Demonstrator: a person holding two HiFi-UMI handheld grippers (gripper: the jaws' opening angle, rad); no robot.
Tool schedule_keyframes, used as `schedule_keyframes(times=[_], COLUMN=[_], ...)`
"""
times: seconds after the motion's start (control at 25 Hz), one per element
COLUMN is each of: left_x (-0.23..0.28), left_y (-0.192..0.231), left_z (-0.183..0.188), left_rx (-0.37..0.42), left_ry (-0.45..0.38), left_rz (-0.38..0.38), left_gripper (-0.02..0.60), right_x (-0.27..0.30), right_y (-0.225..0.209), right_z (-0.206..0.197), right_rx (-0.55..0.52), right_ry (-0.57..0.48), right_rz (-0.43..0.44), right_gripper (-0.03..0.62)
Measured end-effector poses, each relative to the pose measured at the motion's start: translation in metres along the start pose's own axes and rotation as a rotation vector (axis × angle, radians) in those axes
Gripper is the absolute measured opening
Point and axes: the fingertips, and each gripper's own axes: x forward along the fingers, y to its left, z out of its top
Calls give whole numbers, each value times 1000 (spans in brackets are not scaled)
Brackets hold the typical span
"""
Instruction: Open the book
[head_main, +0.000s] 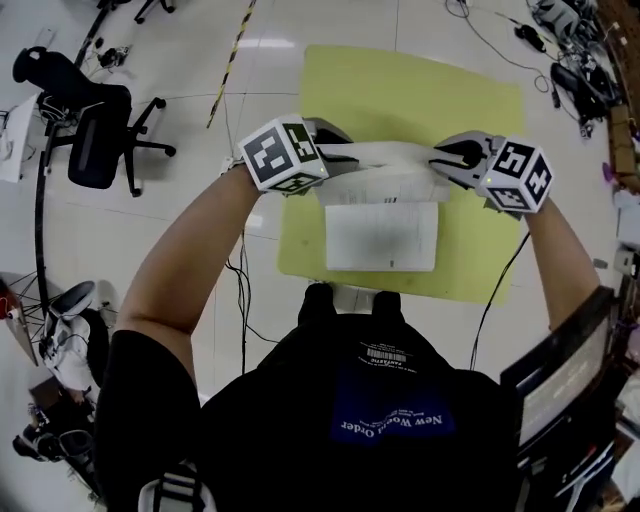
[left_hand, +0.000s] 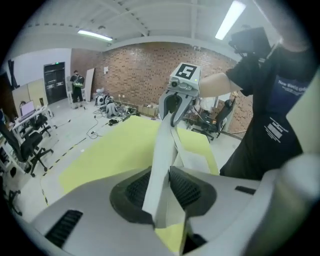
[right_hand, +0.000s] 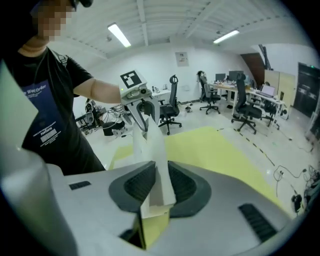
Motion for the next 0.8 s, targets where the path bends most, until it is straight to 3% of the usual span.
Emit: schedule_keyframes(times=[0.12, 0.4, 0.52, 0.64, 0.72, 0.8], left_x=[4, 11, -7, -48, -64, -60], left_y=[36, 71, 110, 158, 164, 145], left_z=[1, -8, -17, -25, -25, -22], left_rx=[-32, -96, -144, -269, -327, -328], left_ry=[-18, -78, -99, -232, -345, -396], left_rz=[-43, -250, -168, -9, 44, 36], left_gripper=[94, 95, 95, 95, 95, 95], right_x=[11, 32, 39, 48, 57, 65], right_y=[-37, -78, -89, -102, -110, -117], right_z=[6, -1, -8, -18, -26, -34], right_rx=[39, 82, 126, 199, 235, 258], right_ry=[-14, -45, -50, -60, -63, -61], right_rz=[3, 40, 38, 11, -21, -57], right_gripper=[69, 69, 72, 85, 101, 108])
